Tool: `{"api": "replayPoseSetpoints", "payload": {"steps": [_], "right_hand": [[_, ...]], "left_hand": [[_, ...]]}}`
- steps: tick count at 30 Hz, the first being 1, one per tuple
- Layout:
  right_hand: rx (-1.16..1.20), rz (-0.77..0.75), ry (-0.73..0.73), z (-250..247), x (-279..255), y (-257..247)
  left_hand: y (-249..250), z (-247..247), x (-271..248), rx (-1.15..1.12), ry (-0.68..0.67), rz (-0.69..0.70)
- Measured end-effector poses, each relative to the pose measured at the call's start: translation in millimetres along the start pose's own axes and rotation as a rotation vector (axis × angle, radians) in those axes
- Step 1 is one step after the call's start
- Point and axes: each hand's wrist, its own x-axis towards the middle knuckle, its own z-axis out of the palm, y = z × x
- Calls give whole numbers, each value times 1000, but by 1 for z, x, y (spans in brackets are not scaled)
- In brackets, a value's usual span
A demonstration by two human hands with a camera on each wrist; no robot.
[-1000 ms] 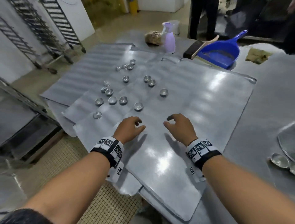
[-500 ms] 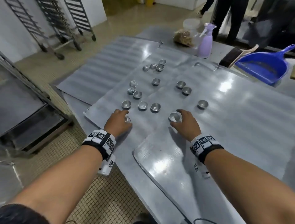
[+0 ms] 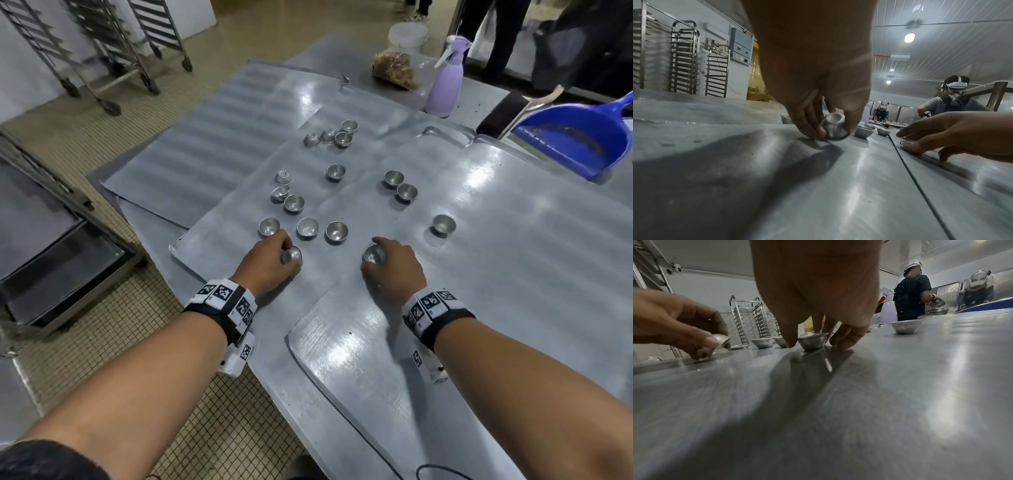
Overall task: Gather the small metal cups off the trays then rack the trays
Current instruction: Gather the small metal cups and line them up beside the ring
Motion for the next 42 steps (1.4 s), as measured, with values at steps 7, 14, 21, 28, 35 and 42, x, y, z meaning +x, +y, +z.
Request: {"api": "replayPoseSetpoints", "payload": {"steps": [7, 14, 21, 28, 35, 42], "right_hand": [[1, -13, -3, 6, -4, -4], [-5, -10, 1, 8, -10, -4], [7, -11, -13, 7, -25, 4], [45, 14, 5, -16, -54, 27], [125, 76, 119, -69, -108, 89], [144, 198, 209, -121, -192, 187]], "left_hand": [[-1, 1, -7, -26, 11, 34], [-3, 2, -12, -64, -21, 14], [9, 8, -15, -19, -12, 3], [72, 31, -13, -53, -71, 158], [169, 85, -26, 0, -191, 306], [283, 161, -73, 55, -306, 475]]}}
